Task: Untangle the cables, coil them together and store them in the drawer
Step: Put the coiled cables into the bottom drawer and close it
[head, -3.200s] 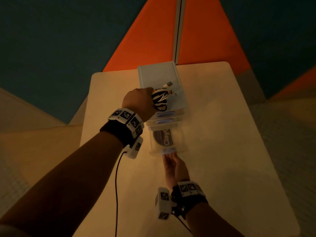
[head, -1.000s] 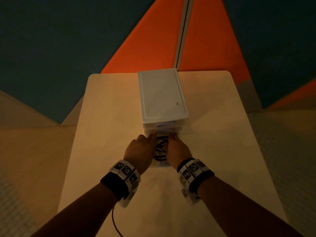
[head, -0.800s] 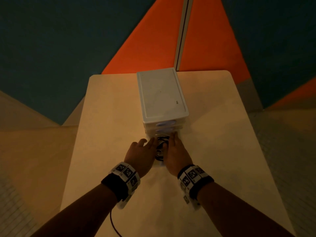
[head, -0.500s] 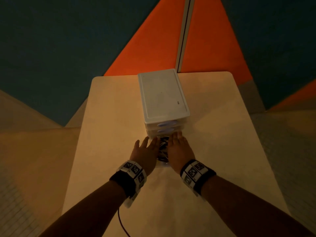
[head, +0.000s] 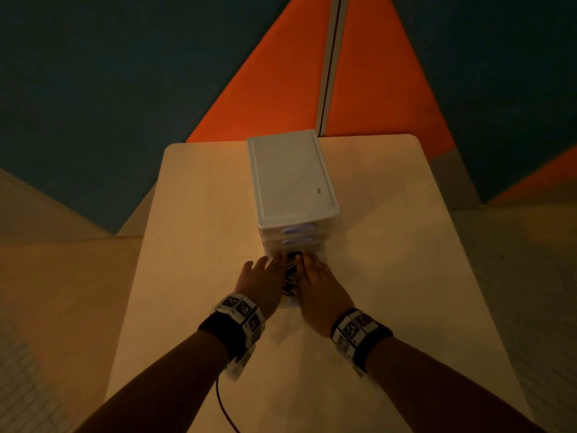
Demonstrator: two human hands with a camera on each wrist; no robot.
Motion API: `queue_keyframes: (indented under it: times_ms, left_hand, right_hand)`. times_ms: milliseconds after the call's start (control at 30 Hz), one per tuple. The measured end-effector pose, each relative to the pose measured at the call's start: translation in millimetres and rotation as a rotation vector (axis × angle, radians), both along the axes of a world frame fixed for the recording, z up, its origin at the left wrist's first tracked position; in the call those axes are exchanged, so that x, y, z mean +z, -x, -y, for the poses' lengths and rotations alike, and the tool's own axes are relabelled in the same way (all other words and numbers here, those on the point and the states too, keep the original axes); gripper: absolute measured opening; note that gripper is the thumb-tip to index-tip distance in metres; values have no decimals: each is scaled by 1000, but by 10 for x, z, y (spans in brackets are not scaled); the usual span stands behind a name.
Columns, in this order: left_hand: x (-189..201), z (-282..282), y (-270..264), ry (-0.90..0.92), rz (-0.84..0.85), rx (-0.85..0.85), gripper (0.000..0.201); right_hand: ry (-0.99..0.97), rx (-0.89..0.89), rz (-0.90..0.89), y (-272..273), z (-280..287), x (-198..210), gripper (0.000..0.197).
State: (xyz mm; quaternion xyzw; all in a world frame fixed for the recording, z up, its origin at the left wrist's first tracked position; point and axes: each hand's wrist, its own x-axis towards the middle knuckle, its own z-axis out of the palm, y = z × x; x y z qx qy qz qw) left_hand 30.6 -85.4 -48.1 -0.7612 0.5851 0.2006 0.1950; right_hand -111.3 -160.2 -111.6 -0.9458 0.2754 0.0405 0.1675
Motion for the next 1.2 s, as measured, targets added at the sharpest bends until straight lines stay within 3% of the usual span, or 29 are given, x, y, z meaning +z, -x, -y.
queue_keyframes:
  times_ms: [67,133,267,333,400,500,600,733,867,1033,1100,1167,1200]
  left_hand:
    - [177,-22,-22,55,1,-6,56]
    - [446,-67,-68,221,-25,12,37]
    - [961,-127,-194,868,-151,25,20]
    - [1063,-31,-288,1030,-164,-19,30]
    - [1008,123,-416,841,-99,-12,55]
    - [760,267,-544,521,-108,-5,74]
    - [577,275,-597,528,-168,-14,68]
    - [582,278,-581,555,-174,-2,66]
    - [585,288,-561,548,-179,8,62]
    - [600,271,-567,558,-191,16,66]
    - [596,270,-565,559,-182,19,63]
    - [604,266,-559,559,-181,19,62]
    - [617,266,-551,568,-186,20,62]
  right_hand:
    - [-1,7,-5,9,15,18,81]
    - [3,16,3,-3,48,24,89]
    - [-12,44,13,-52,145,-29,80]
    - [-16,40,13,-70,159,-43,78]
    - [-16,25,36,-104,144,-29,69]
    - [-11,13,91,-133,177,-11,71]
    - [20,31,161,-65,258,-45,55]
    - [-13,-9,298,47,296,-8,49]
    - [-118,-143,386,111,364,101,59]
    - [-210,-382,575,347,467,356,29]
    - [-225,-558,495,514,449,418,13]
    - [-359,-633,243,683,361,401,35]
    - [-528,-656,112,746,277,387,46]
